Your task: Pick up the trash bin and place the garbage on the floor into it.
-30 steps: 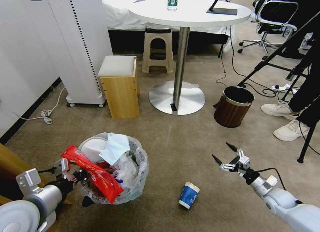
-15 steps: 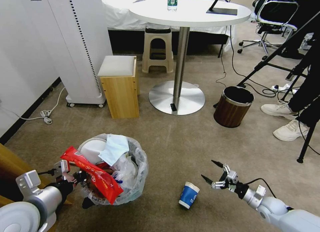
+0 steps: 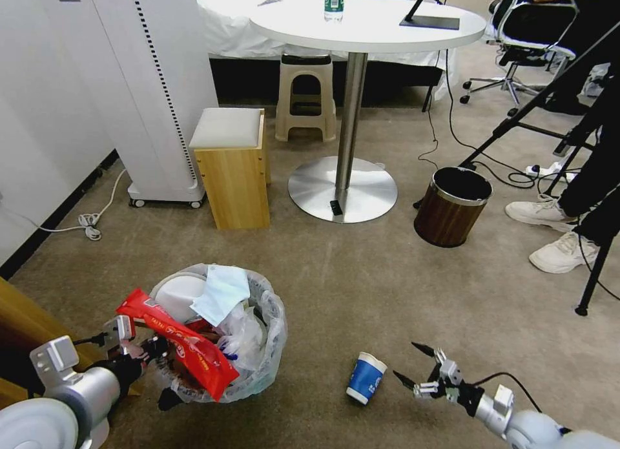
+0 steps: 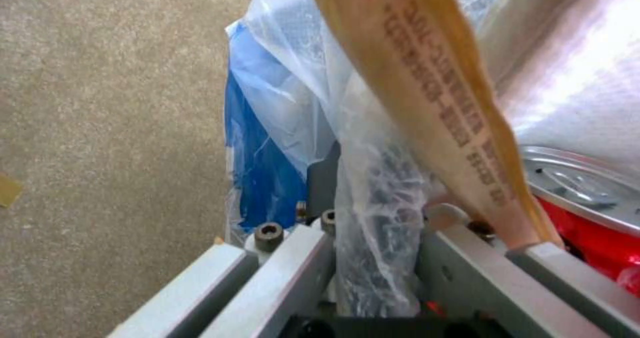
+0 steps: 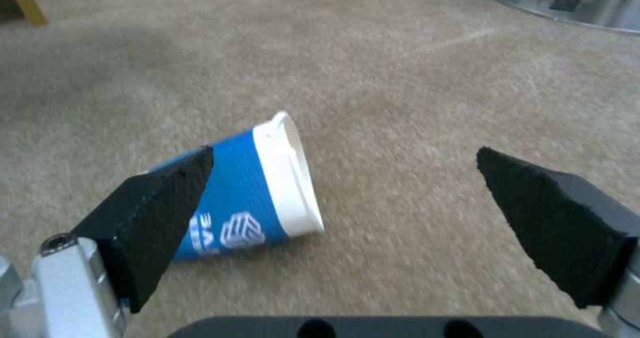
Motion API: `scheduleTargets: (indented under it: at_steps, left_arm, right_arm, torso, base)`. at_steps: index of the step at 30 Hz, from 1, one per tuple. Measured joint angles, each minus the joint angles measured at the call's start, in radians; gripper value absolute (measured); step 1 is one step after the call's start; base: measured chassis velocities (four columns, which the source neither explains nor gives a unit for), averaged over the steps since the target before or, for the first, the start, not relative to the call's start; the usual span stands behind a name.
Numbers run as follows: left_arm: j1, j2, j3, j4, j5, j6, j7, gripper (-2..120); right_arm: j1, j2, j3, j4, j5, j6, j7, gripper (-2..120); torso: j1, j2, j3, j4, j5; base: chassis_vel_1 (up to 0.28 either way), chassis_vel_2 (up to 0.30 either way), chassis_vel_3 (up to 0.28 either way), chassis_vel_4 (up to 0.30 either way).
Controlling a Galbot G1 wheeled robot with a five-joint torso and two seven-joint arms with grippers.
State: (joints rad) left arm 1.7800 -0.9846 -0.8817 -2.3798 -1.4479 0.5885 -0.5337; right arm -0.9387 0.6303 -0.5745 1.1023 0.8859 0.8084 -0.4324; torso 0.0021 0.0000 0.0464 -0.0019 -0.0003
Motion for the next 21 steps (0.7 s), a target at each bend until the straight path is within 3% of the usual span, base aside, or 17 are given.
scheduleTargets:
  at_steps: [21]
  left_arm:
    - [-0.004, 0.000, 0.003, -0.007, 0.005, -0.011, 0.001, 0]
  right_arm:
    - [-0.015, 0.032, -0.028, -0.068, -0.023, -0.027, 0.020, 93]
  torso:
    - [0.000, 0.000, 0.000, 0.0001, 0.0003]
  base:
    - [0.000, 0.000, 0.000, 0.000]
